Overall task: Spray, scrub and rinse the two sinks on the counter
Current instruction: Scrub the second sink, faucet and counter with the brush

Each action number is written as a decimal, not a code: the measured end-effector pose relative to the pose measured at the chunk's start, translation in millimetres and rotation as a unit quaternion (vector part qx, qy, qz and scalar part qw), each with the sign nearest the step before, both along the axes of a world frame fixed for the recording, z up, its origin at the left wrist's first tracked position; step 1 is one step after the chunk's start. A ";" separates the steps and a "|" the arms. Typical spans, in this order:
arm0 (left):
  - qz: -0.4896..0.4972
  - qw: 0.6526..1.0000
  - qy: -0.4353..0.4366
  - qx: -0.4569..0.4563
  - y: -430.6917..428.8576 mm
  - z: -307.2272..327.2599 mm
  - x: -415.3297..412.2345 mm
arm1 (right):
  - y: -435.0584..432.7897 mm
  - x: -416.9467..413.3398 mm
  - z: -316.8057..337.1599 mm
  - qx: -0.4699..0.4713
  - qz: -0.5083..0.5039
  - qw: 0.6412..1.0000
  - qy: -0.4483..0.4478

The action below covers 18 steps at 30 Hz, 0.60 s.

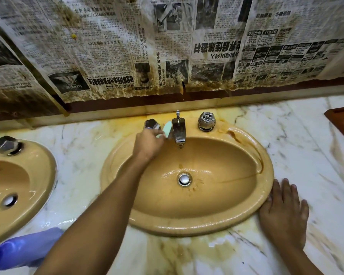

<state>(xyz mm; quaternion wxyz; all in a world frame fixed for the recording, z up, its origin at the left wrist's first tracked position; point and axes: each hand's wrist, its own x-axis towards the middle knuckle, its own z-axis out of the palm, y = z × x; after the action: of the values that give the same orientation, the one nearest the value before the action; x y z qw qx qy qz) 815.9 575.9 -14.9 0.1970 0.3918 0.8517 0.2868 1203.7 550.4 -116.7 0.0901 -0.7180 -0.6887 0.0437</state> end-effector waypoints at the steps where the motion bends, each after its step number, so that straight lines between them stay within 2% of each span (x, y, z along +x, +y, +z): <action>1: -0.007 1.000 -0.004 0.008 3.0 11.4 -14.2 | 0.3 0.1 -0.1 0.002 0.000 1.000 0.001; 2: -0.009 1.000 0.005 0.015 4.1 26.0 -29.8 | 0.8 0.5 -0.3 0.003 0.000 1.000 0.001; 4: -0.048 0.996 0.074 -0.002 3.5 54.2 -64.5 | 0.9 -0.2 -0.1 0.007 0.001 1.000 0.002; 6: -0.129 0.979 0.144 -0.068 8.1 68.0 -97.2 | 0.4 -0.3 -0.1 0.007 0.002 1.000 0.001; 7: -0.157 0.971 0.151 -0.099 12.2 69.1 -110.8 | 0.7 0.0 0.0 0.008 0.003 1.000 0.001; 12: -0.171 0.976 0.032 -0.134 32.7 38.5 -141.7 | 1.2 1.6 -2.0 0.006 0.001 1.000 -0.005; 15: -0.113 0.981 -0.067 -0.141 20.7 18.9 -143.2 | 1.8 2.5 -4.0 0.004 0.001 1.000 -0.003; 18: -0.131 0.971 -0.095 -0.177 -9.6 14.2 -161.1 | 2.1 3.0 -5.4 0.007 0.000 1.000 -0.001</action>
<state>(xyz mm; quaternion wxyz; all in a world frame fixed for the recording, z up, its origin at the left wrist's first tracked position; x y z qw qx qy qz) 654.9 566.3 -0.7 0.3790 0.4297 0.8077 0.1391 1206.7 552.5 -122.1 0.0940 -0.7175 -0.6892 0.0382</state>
